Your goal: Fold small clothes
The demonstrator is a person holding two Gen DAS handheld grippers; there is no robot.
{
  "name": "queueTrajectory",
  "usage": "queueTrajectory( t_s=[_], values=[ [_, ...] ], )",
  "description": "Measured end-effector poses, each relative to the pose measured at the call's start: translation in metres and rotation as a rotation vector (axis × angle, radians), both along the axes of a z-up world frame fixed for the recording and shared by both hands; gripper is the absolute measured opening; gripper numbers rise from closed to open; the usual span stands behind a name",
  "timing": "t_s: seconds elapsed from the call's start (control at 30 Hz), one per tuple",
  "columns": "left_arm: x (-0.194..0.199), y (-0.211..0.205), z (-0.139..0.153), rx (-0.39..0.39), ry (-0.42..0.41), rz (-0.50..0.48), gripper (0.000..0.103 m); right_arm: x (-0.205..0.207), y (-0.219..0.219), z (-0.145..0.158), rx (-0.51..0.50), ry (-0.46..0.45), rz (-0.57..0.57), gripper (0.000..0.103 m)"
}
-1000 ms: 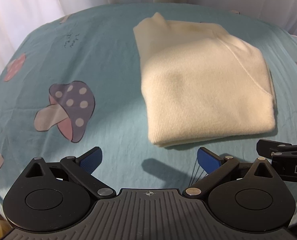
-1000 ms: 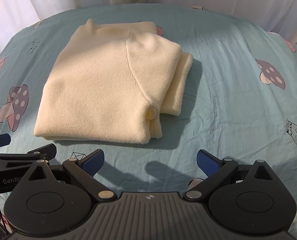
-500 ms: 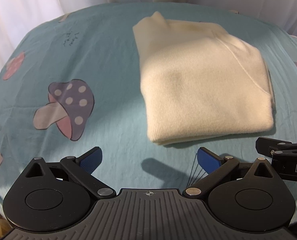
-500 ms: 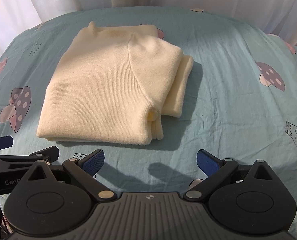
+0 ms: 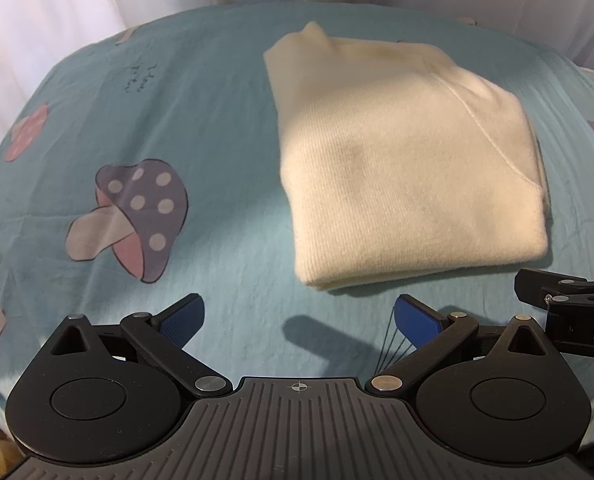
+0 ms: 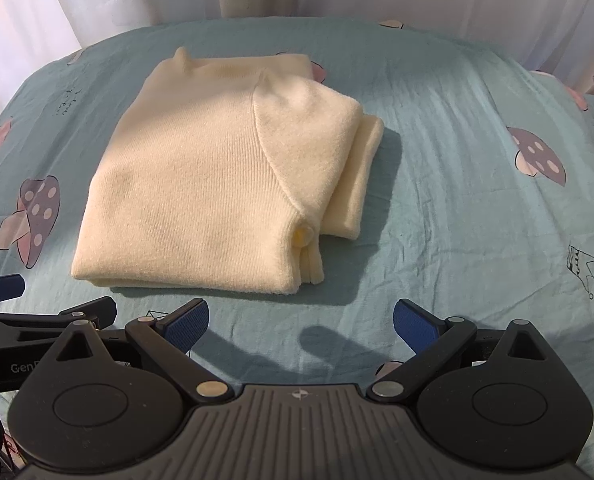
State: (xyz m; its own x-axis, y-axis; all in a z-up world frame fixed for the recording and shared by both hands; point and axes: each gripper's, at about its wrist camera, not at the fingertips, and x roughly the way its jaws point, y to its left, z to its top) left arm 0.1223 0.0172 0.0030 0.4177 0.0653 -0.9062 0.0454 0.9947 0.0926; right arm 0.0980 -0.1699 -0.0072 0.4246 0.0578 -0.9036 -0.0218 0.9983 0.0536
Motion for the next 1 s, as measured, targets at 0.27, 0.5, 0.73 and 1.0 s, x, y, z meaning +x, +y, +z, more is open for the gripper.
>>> queueTrajectory(
  t_s=[0.27,0.5,0.73,1.0],
  values=[
    [0.0007,-0.0019,0.0005,0.002,0.003,-0.001,0.103,0.0014,-0.0014,0.0,0.0,0.003,0.0,0.099],
    [0.0018,-0.0023,0.0001,-0.002,0.008,-0.005,0.103,0.0004,-0.0001,0.0,0.003,0.0,0.001,0.099],
    [0.0017,-0.0026,-0.0008,0.008,0.009,-0.006,0.103,0.0017,-0.0005,0.0,0.001,-0.001,-0.001,0.099],
    [0.0024,-0.004,-0.0014,0.012,0.01,-0.009,0.103,0.0036,-0.0015,-0.0002,0.002,0.003,-0.004,0.099]
  ],
)
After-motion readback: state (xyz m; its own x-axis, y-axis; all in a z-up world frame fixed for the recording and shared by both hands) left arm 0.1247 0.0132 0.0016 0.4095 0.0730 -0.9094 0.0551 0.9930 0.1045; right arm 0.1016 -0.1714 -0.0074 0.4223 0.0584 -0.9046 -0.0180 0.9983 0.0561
